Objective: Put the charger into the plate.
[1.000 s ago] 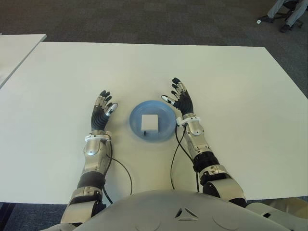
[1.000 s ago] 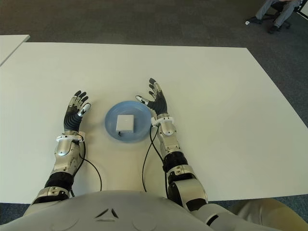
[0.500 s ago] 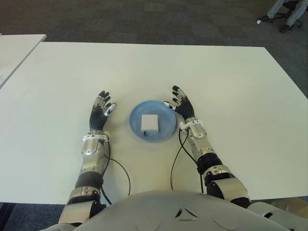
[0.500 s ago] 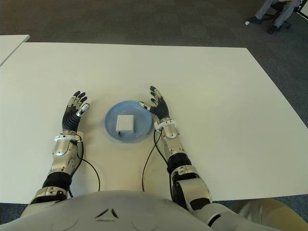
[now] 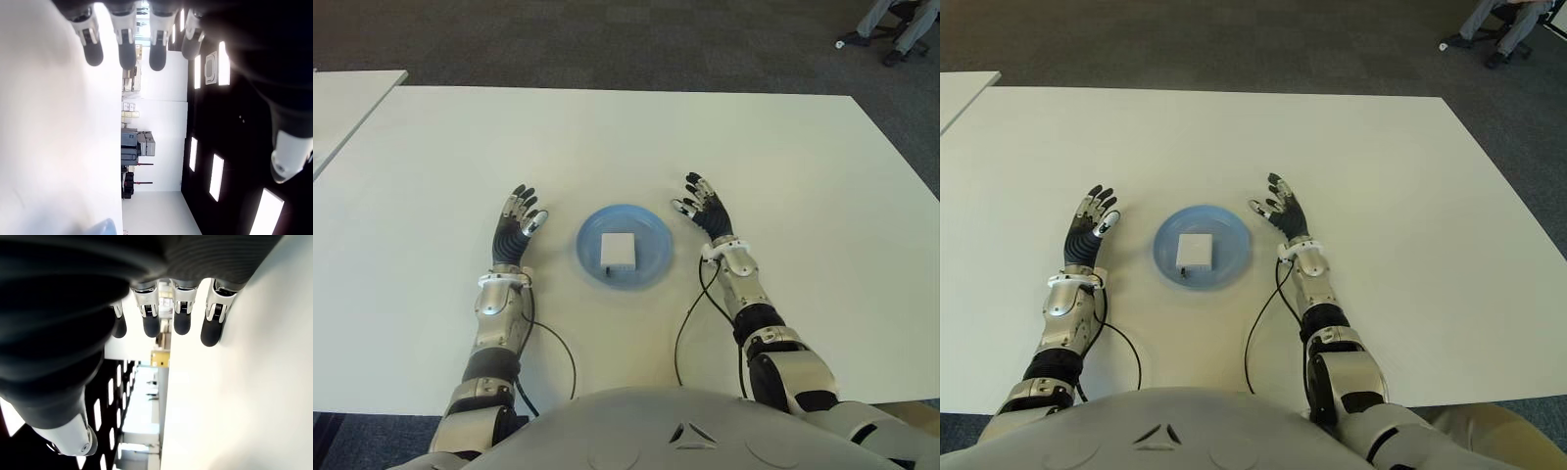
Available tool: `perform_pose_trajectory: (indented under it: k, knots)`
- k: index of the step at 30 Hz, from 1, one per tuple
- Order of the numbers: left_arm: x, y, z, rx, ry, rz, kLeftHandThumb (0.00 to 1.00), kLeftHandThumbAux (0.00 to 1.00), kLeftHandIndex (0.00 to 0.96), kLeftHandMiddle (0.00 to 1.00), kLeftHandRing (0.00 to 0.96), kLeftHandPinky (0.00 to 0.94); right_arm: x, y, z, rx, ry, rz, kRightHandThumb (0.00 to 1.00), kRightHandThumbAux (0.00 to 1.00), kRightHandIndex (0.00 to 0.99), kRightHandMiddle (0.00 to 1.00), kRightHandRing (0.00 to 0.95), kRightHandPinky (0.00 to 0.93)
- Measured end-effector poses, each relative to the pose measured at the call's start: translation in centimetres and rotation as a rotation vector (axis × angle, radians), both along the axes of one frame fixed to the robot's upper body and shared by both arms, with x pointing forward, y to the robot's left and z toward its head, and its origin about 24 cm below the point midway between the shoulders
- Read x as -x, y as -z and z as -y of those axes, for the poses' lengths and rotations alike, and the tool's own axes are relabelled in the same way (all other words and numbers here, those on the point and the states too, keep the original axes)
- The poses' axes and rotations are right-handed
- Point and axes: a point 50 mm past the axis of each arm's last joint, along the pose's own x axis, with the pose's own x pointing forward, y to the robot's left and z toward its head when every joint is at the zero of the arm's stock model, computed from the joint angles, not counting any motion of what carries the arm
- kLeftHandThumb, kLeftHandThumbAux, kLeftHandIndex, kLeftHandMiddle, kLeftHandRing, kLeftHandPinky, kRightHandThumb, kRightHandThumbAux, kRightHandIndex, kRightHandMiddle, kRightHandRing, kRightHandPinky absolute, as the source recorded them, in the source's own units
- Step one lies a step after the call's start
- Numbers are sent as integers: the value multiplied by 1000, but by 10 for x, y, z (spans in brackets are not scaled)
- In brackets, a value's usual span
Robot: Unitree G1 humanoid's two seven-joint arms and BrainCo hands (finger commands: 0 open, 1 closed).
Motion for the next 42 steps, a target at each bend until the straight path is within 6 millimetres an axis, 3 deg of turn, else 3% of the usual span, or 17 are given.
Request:
perform_pose_trajectory:
  k: [6, 32, 42]
  knots:
    - [0, 0, -1, -5, 0, 1, 0, 580, 51, 123, 116, 123, -1, 0, 8, -35, 63, 2, 0, 710, 38, 67, 27, 35]
    - [1, 1, -5, -23, 10, -11, 0, 580, 56, 138, 132, 135, 0, 0, 9, -83, 128, 25, 0, 685, 30, 66, 25, 18]
    - [-2, 2, -6, -17, 4, -14, 0, 605, 55, 127, 120, 121, 6, 6, -9, -132, 167, 36, 0, 691, 22, 64, 24, 6]
